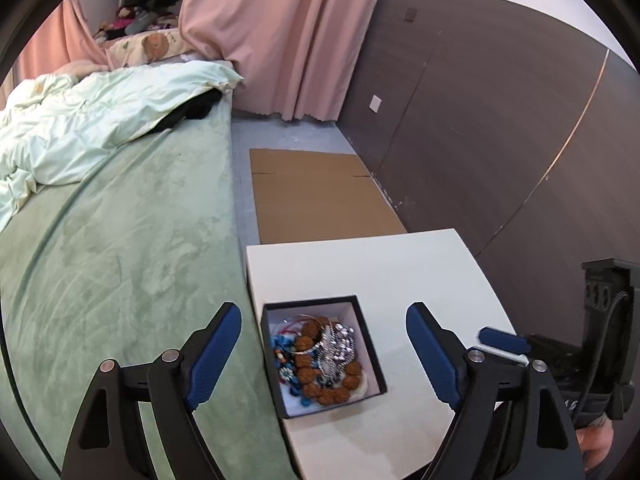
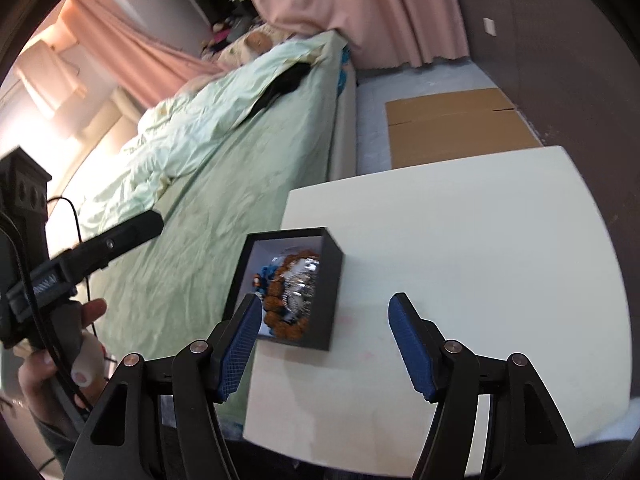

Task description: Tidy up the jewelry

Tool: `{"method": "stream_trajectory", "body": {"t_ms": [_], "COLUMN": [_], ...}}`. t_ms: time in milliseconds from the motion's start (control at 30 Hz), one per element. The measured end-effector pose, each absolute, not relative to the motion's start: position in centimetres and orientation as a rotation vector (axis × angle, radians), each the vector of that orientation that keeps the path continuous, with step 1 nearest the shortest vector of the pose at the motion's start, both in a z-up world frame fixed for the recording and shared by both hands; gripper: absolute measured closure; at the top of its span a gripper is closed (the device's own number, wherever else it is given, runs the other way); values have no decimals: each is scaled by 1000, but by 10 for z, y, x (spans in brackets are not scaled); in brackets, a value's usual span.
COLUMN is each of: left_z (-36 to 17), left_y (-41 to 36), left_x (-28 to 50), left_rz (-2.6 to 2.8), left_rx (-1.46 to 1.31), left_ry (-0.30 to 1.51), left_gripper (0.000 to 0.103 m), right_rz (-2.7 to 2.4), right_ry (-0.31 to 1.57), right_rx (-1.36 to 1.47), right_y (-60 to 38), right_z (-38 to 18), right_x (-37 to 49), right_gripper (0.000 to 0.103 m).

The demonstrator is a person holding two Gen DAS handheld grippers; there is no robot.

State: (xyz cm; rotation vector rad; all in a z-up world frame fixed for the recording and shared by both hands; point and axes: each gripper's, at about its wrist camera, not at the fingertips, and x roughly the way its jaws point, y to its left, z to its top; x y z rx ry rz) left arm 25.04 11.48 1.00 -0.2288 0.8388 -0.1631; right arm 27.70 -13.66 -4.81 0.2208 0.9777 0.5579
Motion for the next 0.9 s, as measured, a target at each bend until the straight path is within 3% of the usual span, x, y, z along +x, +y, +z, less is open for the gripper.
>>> {"method": "stream_trajectory", "body": {"t_ms": [67,133,200,900], "left_z": [15,21,26,48], "left_y": [110,101,92,16], "left_x": [247,242,236,135], "left_rz": [-164,-158,-175,-181], "left_rx": [-243,-233,-220,-171], "left_ry": [821,814,801,743], "left_gripper": [15,2,0,0], "right_rz": [538,533,522,436], "right_ry": [960,951,939,857], "right_rx": [227,240,242,228], "right_y": [-151,-162,-171,-245], "right_z": [-45,-43,-41,-20], "right_x": [271,266,262,192], "right_gripper": [34,18,14,13]}}
